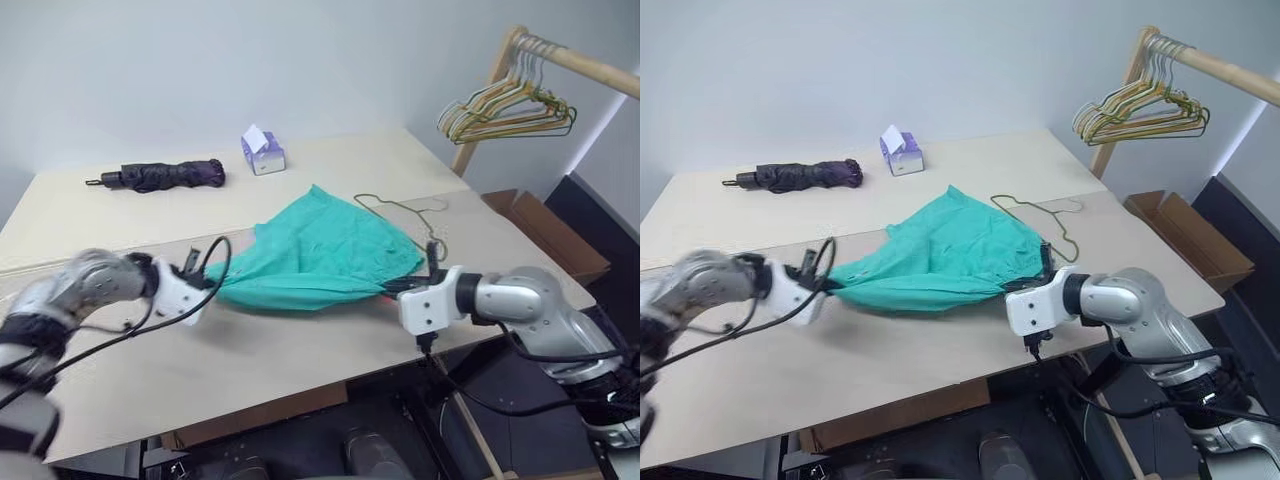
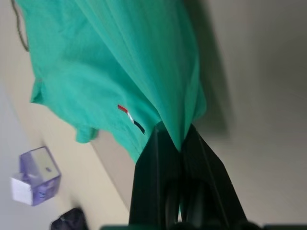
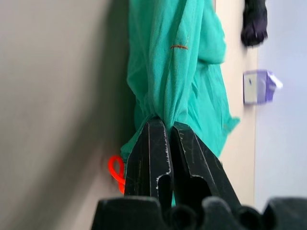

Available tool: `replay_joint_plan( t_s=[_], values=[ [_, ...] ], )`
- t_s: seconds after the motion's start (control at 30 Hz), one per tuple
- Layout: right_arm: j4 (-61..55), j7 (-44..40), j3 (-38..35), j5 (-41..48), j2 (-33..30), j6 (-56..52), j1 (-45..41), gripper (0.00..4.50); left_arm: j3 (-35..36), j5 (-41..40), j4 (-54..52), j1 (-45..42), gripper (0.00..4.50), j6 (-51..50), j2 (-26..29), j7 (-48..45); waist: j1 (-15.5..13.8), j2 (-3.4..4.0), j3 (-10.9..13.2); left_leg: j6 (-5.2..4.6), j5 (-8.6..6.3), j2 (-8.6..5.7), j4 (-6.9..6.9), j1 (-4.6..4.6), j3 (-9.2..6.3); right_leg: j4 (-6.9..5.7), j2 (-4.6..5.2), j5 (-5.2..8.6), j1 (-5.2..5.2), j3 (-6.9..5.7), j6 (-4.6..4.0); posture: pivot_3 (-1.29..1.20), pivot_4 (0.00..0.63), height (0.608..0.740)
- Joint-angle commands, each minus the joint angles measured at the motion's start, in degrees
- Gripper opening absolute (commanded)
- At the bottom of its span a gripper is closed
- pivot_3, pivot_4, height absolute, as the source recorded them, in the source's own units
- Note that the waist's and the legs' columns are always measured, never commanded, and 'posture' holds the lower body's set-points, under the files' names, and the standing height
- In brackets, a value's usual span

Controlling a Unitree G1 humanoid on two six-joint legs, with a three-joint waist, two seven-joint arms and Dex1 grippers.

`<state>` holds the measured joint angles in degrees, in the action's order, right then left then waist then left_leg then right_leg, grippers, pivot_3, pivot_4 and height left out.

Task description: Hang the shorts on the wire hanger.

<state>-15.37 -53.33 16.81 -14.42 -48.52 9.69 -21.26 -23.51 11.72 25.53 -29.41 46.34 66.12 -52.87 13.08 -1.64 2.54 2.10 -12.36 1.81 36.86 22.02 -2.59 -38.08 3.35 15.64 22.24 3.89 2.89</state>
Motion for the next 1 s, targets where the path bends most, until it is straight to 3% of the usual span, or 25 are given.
replay_joint_plan(
  t_s=[0.03,0.23,0.37,0.5,0.6,0.73,0.83,0.9,1.0],
  values=[
    [0.5,-1.4,-1.7,0.1,-1.8,0.8,0.2,0.0,5.7,-6.8,-11.7,8.4,0.05,-9.7,8.5,-5.7,-0.9,0.02,0.0,0.0,0.0,0.0,0.01,-0.02,0.02,0.01,0.01,0.0,-0.01,0.0,0.0,-0.1,0.005,0.74],
    [0.9,-2.2,-1.9,-0.6,-4.1,3.2,2.5,0.0,14.4,-16.3,-30.4,26.7,0.05,-21.8,14.5,-6.6,-3.8,0.1,0.1,-0.01,-0.01,0.01,0.02,-0.07,0.17,0.07,0.03,0.1,-0.07,0.03,0.15,-0.1,0.014,0.74],
    [2.9,-1.2,-1.9,-2.0,-5.7,5.7,2.9,0.0,19.0,-18.5,-38.3,35.5,0.05,-26.1,14.4,-7.1,-4.7,0.14,0.1,-0.03,-0.02,0.02,0.01,-0.14,0.38,0.1,0.03,0.21,-0.05,0.15,0.3,-0.1,0.02,0.74],
    [3.1,-1.9,-2.4,-0.8,-6.7,5.9,3.7,0.0,21.4,-19.3,-42.6,38.6,0.05,-30.4,12.5,-7.3,-4.9,0.14,0.1,-0.05,-0.04,0.02,0.01,-0.17,0.47,0.1,0.02,0.22,-0.06,0.22,0.29,-0.11,0.02,0.74],
    [3.9,-3.4,-2.5,0.9,-7.2,5.8,3.1,0.0,21.2,-18.5,-41.6,36.0,0.05,-31.6,10.8,-8.0,-5.0,0.15,0.1,-0.06,-0.04,0.02,0.01,-0.18,0.5,0.12,0.01,0.22,-0.06,0.24,0.28,-0.11,0.012,0.74],
    [12.2,-3.8,-1.8,2.5,-3.6,6.1,-6.2,0.0,17.8,-17.1,-31.6,19.3,0.05,-35.5,1.3,-6.9,-5.2,0.22,0.1,-0.06,-0.04,0.0,0.06,-0.25,0.53,0.14,0.0,0.2,-0.13,0.27,0.25,-0.09,0.0,0.74],
    [27.2,-1.3,0.9,-1.7,1.2,8.8,-19.7,0.0,15.9,-13.3,-18.8,2.0,0.05,-40.8,-9.1,-1.2,-5.0,0.21,0.0,-0.07,-0.04,0.01,0.05,-0.33,0.5,0.2,-0.05,0.18,-0.22,0.26,0.23,-0.08,0.0,0.74],
    [40.6,3.7,3.3,-6.7,5.0,11.9,-30.1,0.0,14.6,-8.1,-6.7,-10.1,0.05,-42.2,-15.3,5.0,-4.8,0.19,0.0,-0.1,-0.05,-0.1,0.12,-0.33,0.41,0.22,-0.04,-0.09,-0.27,0.22,-0.18,-0.06,0.0,0.74],
    [64.0,19.2,9.0,-17.8,11.4,13.6,-47.5,0.0,12.5,-0.3,14.5,-27.6,0.05,-41.5,-21.9,17.3,-4.3,0.15,0.0,-0.11,-0.04,-0.17,0.12,-0.15,0.17,0.24,0.01,-0.18,-0.15,0.12,-0.24,-0.04,0.0,0.74]
  ],
)
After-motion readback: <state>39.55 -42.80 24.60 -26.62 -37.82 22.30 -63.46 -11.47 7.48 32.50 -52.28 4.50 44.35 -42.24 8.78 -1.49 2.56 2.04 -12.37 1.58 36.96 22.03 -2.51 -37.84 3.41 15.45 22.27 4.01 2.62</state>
